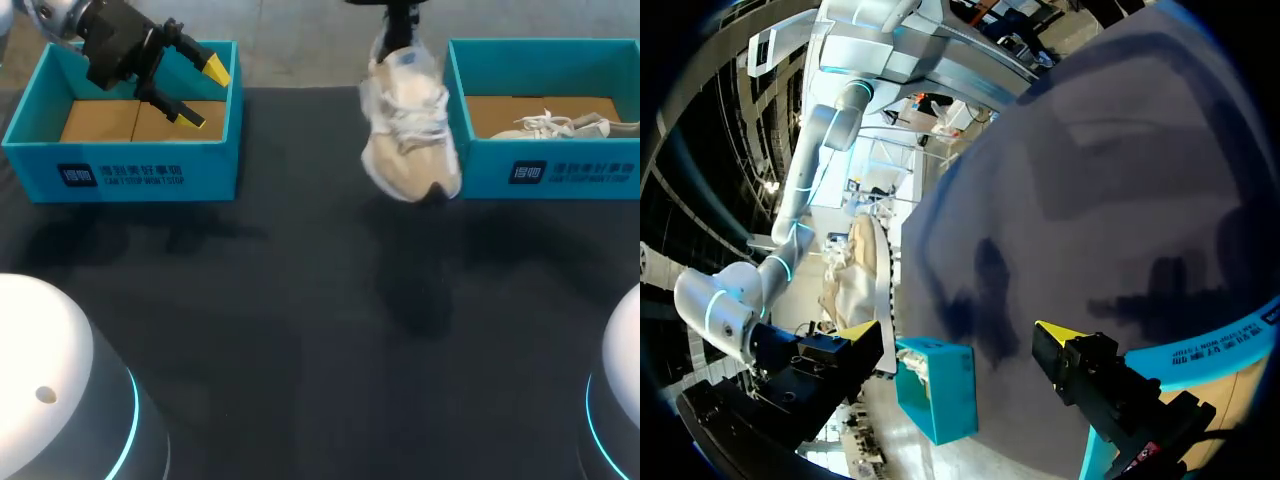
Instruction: Take the shoe out of the shoebox, open the shoe tongue, remove and reinsert the insole, then place the shoe into the shoebox
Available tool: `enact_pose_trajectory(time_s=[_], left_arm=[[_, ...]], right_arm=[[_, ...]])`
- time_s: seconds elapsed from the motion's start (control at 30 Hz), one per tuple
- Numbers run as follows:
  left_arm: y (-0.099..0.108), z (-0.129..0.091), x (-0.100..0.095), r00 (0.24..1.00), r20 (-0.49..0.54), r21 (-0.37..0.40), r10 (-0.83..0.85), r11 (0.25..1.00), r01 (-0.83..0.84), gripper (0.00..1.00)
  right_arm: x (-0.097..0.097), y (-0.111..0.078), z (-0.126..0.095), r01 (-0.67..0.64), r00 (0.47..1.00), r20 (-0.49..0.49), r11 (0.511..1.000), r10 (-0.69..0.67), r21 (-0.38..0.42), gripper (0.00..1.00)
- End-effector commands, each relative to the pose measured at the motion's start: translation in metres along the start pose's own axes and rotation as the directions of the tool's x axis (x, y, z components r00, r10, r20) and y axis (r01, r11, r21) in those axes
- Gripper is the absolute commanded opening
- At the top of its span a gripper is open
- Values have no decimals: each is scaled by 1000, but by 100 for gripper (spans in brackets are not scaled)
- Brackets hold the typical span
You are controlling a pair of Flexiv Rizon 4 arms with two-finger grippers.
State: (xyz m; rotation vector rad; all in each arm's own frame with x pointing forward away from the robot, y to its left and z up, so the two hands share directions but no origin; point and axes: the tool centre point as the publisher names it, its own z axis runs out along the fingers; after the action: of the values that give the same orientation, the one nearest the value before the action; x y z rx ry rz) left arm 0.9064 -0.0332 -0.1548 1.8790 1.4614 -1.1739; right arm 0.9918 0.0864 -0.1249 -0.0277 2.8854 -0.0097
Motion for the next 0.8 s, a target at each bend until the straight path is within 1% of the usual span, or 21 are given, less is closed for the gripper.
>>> enact_pose_trajectory(time_s=[0.03, 0.1, 0.13, 0.17, 0.3, 0.43, 0.5, 0.53, 0.57, 0.67, 0.8], left_arm=[[0, 0, 0, 1000, -3, -1, 1, 1000, -1, 100], [0, 0, 0, 1000, -3, -1, 1, 1000, -1, 100], [0, 0, 0, 1000, -3, -1, 1, 1000, -1, 100], [0, 0, 0, 1000, -3, -1, 1, 1000, -1, 100], [0, 0, 0, 1000, -3, -1, 1, 1000, -1, 100], [0, 0, 0, 1000, -3, -1, 1, 1000, -1, 100], [0, 0, 0, 1000, -3, -1, 1, 1000, -1, 100], [0, 0, 0, 1000, -3, -1, 1, 1000, -1, 100], [0, 0, 0, 1000, -3, -1, 1, 1000, -1, 100], [0, 0, 0, 1000, -3, -1, 1, 1000, -1, 100], [0, 0, 0, 1000, -3, -1, 1, 1000, -1, 100]], right_arm=[[-26, -53, 11, 13, 1000, -13, 1000, -13, -15, 0], [-38, -76, 16, 21, 1000, -6, 1000, -21, 15, 0], [-44, -88, 19, 7, 1000, -18, 1000, -7, 25, 0], [-50, -101, 23, 11, 1000, -19, 999, -10, 53, 0], [-73, -147, 35, -1, 1000, -9, 996, 2, 93, 0], [-91, -176, 42, -10, 1000, 12, 994, 8, 109, 0], [-93, -178, 43, -12, 1000, 10, 994, 11, 112, 0], [-103, -196, 49, -4, 1000, 11, 992, 3, 126, 0], [-107, -204, 53, -5, 1000, 6, 992, 4, 130, 0], [-114, -221, 59, 1, 1000, -18, 989, 1, 147, 0], [-122, -238, 61, -8, 1000, -20, 988, 11, 157, 0]])
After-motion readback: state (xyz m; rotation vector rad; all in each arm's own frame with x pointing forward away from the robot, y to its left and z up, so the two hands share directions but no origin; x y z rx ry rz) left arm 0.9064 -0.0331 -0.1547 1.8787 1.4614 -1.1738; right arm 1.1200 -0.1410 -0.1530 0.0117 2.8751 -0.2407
